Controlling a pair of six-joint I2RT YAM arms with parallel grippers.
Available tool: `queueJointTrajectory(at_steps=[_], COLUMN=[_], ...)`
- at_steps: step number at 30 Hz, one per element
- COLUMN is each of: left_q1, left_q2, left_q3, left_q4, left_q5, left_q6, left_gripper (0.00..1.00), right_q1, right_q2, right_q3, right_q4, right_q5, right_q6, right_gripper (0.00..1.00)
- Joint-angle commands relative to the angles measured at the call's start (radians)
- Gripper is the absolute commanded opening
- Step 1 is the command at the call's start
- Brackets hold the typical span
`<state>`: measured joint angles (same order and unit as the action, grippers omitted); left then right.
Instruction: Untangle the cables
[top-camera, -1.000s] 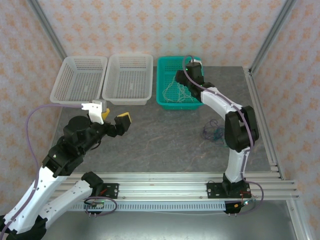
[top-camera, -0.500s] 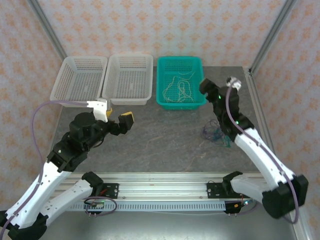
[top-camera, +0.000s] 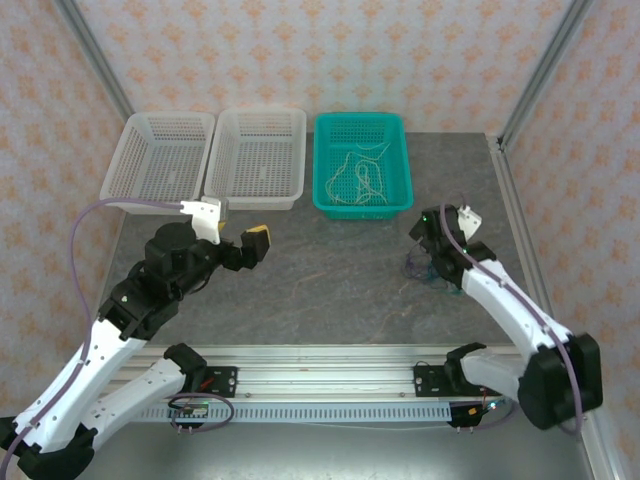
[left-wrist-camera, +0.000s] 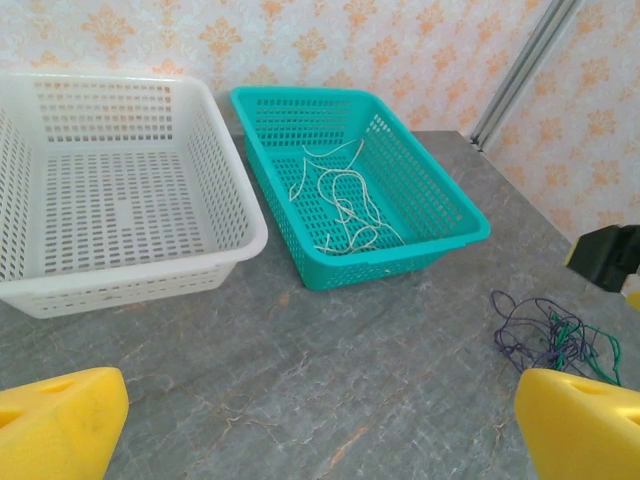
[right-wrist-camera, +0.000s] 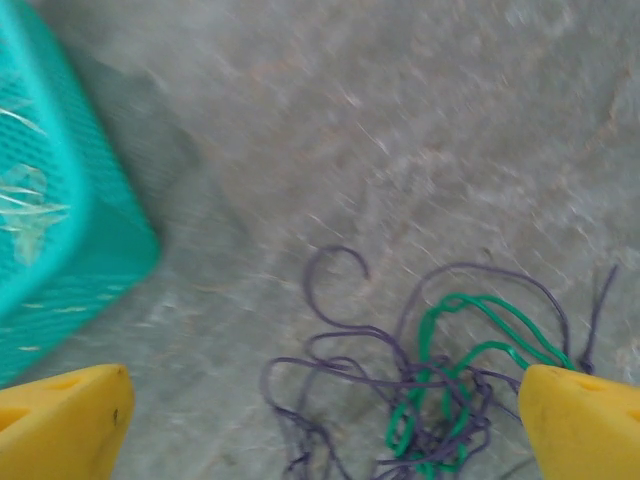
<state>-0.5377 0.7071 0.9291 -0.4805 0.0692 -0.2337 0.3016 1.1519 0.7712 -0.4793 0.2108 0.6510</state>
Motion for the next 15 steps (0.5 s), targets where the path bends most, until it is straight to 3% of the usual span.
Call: queueJointTrajectory(at_steps=[1, 9, 11, 15], left_q1=[-0.004, -0.004, -0.005, -0.005], left_q2=[-0.010, -0.028, -0.025, -0.012], left_q3=[-0.009, -0.020, -0.020, -0.015], left_q4=[0.009, 0.003, 0.004, 0.006], left_q5=[-0.020, -0.029, -0.028, -0.025], left_q6=[0.017, 0.001, 0.000, -0.001], left_gripper=[1.00, 1.00, 1.00, 1.00], right_q1=[-0.021, -0.032, -0.037, -0.036], right_q2=[0.093, 0.299, 0.315, 0.263], right_q3=[0.007, -0.018, -0.034, -0.096], right_q4=[0.000, 0.111, 0.127, 0.212], right_q5=[-0.054, -0.065, -0.079, -0.143], right_q6=[-0.002, -0.009, -0.016, -0.086], right_gripper=[0.99, 0.97, 0.88, 0.41])
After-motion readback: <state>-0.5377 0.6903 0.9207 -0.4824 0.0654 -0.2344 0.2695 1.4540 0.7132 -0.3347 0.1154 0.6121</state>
